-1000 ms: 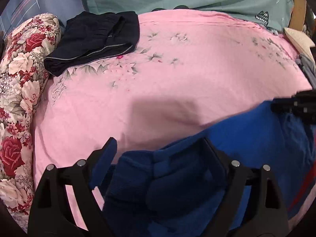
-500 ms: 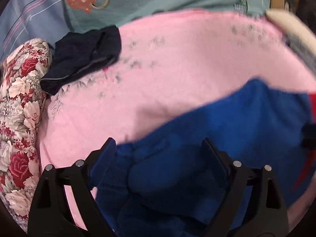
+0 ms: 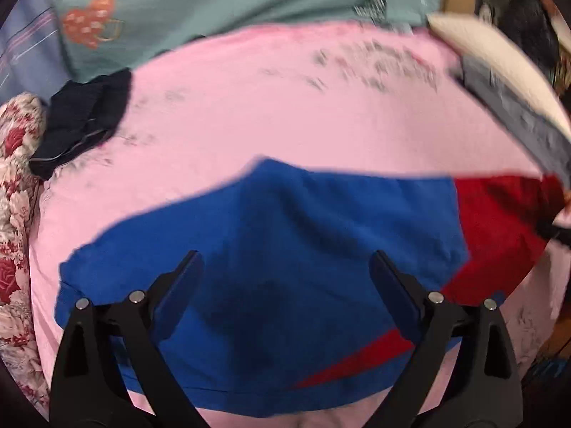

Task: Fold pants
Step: 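Grasp the red leg cuffs with the right tool and lift them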

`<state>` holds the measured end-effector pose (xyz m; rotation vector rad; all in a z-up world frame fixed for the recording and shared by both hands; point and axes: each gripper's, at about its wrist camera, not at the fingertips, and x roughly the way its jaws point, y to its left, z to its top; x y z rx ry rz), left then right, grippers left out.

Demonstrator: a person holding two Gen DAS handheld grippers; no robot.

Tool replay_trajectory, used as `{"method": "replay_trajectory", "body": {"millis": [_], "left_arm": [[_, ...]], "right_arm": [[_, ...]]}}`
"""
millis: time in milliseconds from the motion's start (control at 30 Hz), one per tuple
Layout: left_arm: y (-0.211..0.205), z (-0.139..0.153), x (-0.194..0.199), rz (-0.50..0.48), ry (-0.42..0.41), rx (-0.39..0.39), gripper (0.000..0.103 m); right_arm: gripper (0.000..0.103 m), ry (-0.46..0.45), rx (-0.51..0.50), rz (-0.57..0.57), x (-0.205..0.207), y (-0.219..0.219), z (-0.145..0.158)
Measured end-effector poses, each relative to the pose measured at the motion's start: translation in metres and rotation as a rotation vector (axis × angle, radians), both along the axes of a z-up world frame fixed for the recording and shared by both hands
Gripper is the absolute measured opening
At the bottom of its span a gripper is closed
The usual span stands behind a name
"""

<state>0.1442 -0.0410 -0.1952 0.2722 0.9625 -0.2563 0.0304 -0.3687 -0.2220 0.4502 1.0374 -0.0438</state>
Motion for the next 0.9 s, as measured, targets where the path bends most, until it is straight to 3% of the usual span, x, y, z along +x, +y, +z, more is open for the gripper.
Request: {"method": "replay_trajectory", "body": {"millis": [33,100,167,333,433,467,500,567,600,700,767,833,867,900], "left_arm": [[-0.018,-0.006,-0.005,-0.006,0.028,0.020,0.095],[-0.035,-0.002,-0.014,-0.020,0.054,-0.036,0.095],[-0.057,0.004,-0.023,-0.050,0.054,-0.033,0.095],[-0.092,0.010,-0.034,-0.083,0.037,0.026,0.095],[-0.095,0.010,-0.032,-0.056,0.045,0.037,0.095],[-0.095,0.010,-0.030,-0.049,0.048,0.038,0.095],[-0.096,0.010,-0.031,-0.044,0.052,0.039,0.095],[-0.098,0.010,-0.030,-0.036,0.059,0.050,0.095],[-0.099,0.011,-0.030,-0.035,0.058,0.053,0.095],[-0.101,0.015,-0.032,-0.039,0.042,0.054,0.095],[-0.103,0.013,-0.031,-0.046,0.047,0.059,0.095],[-0.103,0.009,-0.031,-0.047,0.063,0.067,0.095],[-0.102,0.009,-0.030,-0.046,0.066,0.070,0.095],[-0.101,0.010,-0.030,-0.047,0.063,0.069,0.095]], "right_arm": [[0.053,-0.014,0.030,0.000,-0.004,-0.001,0.007],[0.059,-0.106,0.075,-0.018,-0.018,-0.011,0.026],[0.064,-0.187,0.057,-0.072,-0.033,-0.029,0.041],[0.064,-0.100,0.091,-0.157,-0.033,-0.075,0.018],[0.059,-0.144,0.135,-0.108,-0.026,-0.071,0.016],[0.047,-0.143,0.142,-0.084,-0.026,-0.065,0.015],[0.021,-0.138,0.146,-0.059,-0.017,-0.062,0.013],[0.006,-0.115,0.103,-0.005,-0.002,-0.057,0.011],[0.006,-0.149,0.077,-0.007,-0.004,-0.057,0.017],[0.005,-0.224,0.072,-0.079,-0.011,-0.067,0.023],[0.006,-0.208,0.066,-0.119,-0.011,-0.071,0.006],[0.012,-0.159,0.061,-0.121,-0.002,-0.072,-0.015],[0.025,-0.154,0.086,-0.133,-0.004,-0.076,-0.018],[0.051,-0.151,0.106,-0.165,-0.008,-0.081,-0.014]]}}
